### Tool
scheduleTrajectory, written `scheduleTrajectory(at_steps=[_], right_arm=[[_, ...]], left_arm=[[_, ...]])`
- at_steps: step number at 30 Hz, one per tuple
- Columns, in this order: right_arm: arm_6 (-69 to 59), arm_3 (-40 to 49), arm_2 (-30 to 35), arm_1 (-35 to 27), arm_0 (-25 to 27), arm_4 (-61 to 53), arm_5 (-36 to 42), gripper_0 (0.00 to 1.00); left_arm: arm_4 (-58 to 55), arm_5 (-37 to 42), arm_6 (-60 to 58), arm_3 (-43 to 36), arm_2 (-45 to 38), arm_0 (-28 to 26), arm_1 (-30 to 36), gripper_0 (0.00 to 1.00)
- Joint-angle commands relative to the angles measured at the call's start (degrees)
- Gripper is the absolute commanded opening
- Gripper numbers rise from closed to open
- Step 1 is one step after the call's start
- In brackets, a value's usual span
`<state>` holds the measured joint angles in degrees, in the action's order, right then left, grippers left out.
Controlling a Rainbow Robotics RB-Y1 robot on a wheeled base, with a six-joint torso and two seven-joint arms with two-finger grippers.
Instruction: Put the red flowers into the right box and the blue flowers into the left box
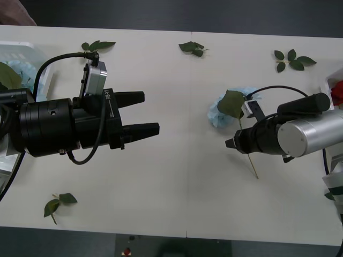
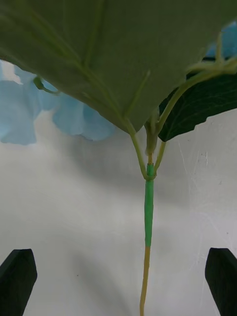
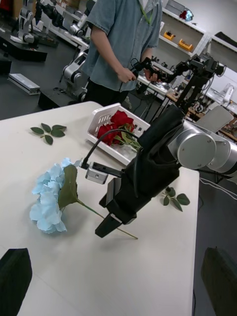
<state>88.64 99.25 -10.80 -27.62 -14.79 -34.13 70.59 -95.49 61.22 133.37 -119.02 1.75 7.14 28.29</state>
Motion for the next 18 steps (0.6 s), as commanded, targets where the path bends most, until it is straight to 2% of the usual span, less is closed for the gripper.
scheduleTrajectory(at_steps=[1,18], right_arm=[[3.65,-0.46,-0.1,0.19,-1.73,0.38,-1.33,1.0],[4.0,-3.88,-0.97,2.22,-1.73,2.31,-6.08,1.0]], left_arm=[[-0.14,-0.31,1.98,-1.04,-0.43,0.77,0.71,1.0],[-0.14,-0.31,1.98,-1.04,-0.43,0.77,0.71,1.0]])
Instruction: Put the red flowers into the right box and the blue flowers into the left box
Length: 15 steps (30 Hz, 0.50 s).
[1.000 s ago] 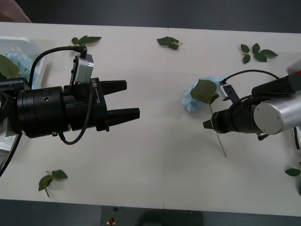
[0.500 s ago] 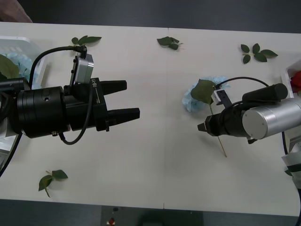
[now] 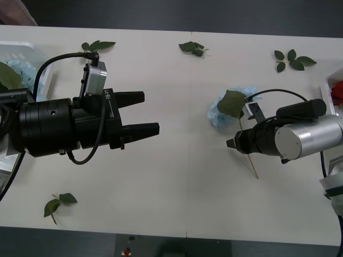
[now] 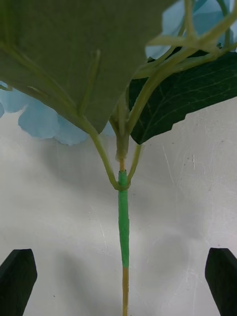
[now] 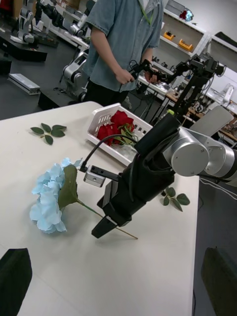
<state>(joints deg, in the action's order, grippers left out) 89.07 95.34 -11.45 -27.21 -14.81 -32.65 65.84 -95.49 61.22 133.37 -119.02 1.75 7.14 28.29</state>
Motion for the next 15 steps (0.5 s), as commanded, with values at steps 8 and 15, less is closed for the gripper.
scheduleTrajectory(at_steps=[8,15], right_arm=[[3.21,-0.33,-0.86,2.16,-1.71,1.89,-1.95,0.0],[2.95,-0.33,-0.86,2.34,-1.71,2.06,-2.03,0.0]], left_arm=[[-0.14,-0.31,1.98,-1.04,-0.43,0.77,0.71,1.0],[-0.14,-0.31,1.98,-1.04,-0.43,0.77,0.71,1.0]])
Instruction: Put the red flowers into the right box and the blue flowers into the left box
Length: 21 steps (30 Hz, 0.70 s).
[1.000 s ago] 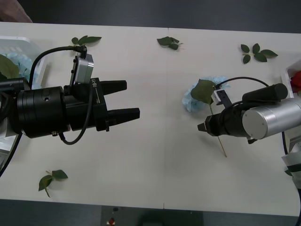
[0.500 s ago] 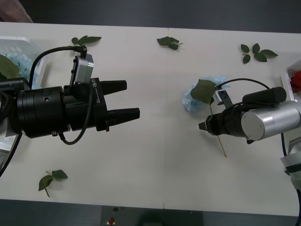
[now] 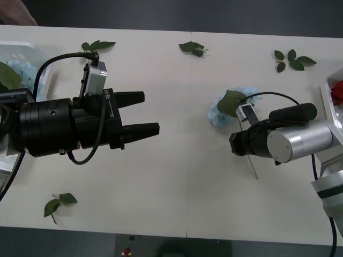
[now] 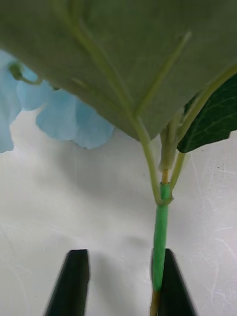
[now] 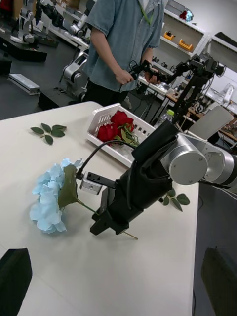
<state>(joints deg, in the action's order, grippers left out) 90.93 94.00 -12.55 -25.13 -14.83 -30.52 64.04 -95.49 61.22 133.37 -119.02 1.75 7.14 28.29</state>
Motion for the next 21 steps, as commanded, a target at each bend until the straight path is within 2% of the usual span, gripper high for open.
scheduleTrajectory(at_steps=[1,11,15,21], right_arm=[[1.09,1.01,0.25,0.35,-1.78,0.03,-0.23,0.0],[1.97,3.12,1.39,-0.27,-1.69,-1.29,-0.41,0.0],[3.9,8.13,3.41,-1.5,-1.69,-3.58,3.46,0.0],[13.57,13.67,11.5,0.08,-1.69,-13.16,11.72,0.0]], left_arm=[[-0.14,-0.31,1.98,-1.04,-0.43,0.77,0.71,1.0],[-0.14,-0.31,1.98,-1.04,-0.43,0.77,0.71,1.0],[-0.14,-0.31,1.98,-1.04,-0.43,0.77,0.71,1.0],[-0.14,-0.31,1.98,-1.04,-0.43,0.77,0.71,1.0]])
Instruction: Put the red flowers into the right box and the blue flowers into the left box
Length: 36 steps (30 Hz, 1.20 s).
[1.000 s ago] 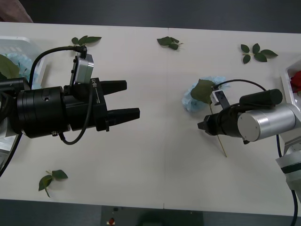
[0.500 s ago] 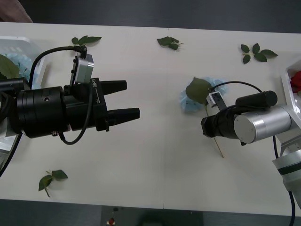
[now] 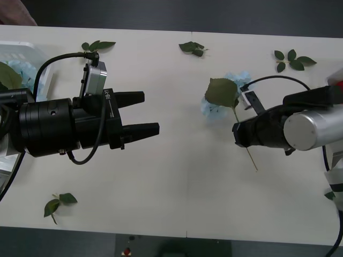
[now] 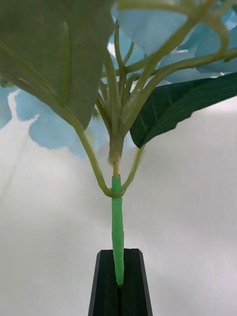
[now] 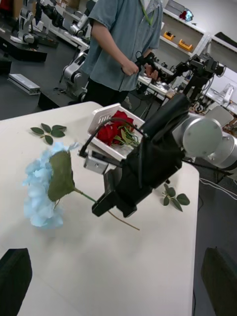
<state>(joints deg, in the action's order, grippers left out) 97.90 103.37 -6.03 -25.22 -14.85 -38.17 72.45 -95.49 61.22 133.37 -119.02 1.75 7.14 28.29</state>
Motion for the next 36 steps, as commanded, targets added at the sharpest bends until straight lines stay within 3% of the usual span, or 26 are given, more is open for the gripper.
scheduleTrajectory(at_steps=[1,14,24,36], right_arm=[[7.57,4.39,5.77,0.44,-1.68,-6.92,3.93,0.0],[21.55,5.71,14.91,1.14,-1.77,-33.46,6.74,0.0],[20.23,5.62,17.1,1.14,-3.26,-47.52,7.71,0.0],[8.63,5.62,17.1,1.14,-7.83,-60.62,7.71,0.0]], left_arm=[[-0.14,-0.31,1.98,-1.04,-0.43,0.77,0.71,1.0],[-0.14,-0.31,1.98,-1.04,-0.43,0.77,0.71,1.0],[-0.14,-0.31,1.98,-1.04,-0.43,0.77,0.71,1.0],[-0.14,-0.31,1.98,-1.04,-0.43,0.77,0.71,1.0]])
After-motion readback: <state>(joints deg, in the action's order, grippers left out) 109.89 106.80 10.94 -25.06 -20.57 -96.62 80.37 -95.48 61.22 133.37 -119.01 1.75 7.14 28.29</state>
